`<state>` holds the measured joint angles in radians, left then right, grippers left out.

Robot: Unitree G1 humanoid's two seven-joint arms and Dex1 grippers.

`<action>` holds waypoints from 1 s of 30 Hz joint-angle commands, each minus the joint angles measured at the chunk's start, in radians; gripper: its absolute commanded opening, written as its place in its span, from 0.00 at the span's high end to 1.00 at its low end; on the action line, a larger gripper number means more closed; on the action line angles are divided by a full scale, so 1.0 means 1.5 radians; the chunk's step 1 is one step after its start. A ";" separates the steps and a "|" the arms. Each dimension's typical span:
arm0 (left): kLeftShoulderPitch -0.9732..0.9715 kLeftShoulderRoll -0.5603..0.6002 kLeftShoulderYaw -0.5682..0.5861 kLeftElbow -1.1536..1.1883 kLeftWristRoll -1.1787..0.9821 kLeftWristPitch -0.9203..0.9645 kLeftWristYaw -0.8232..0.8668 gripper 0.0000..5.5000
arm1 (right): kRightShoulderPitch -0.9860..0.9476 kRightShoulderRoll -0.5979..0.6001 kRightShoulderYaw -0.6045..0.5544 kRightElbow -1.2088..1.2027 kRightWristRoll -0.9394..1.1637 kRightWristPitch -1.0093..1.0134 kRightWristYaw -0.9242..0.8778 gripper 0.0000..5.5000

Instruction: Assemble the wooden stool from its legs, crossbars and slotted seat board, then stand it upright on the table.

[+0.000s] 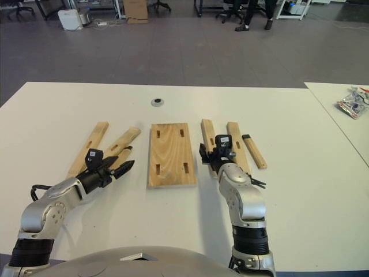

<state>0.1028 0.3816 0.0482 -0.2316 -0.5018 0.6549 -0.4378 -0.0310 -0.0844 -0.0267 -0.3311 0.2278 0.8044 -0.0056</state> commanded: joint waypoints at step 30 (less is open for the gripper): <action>0.036 0.176 -0.198 0.120 0.260 -0.108 -0.070 0.77 | -0.014 0.033 0.001 -0.002 -0.019 -0.024 -0.007 0.33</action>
<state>0.0954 0.6385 -0.2131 -0.1776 -0.1547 0.4024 -0.5295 -0.0365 -0.0400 -0.0264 -0.3309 0.2048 0.7746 -0.0108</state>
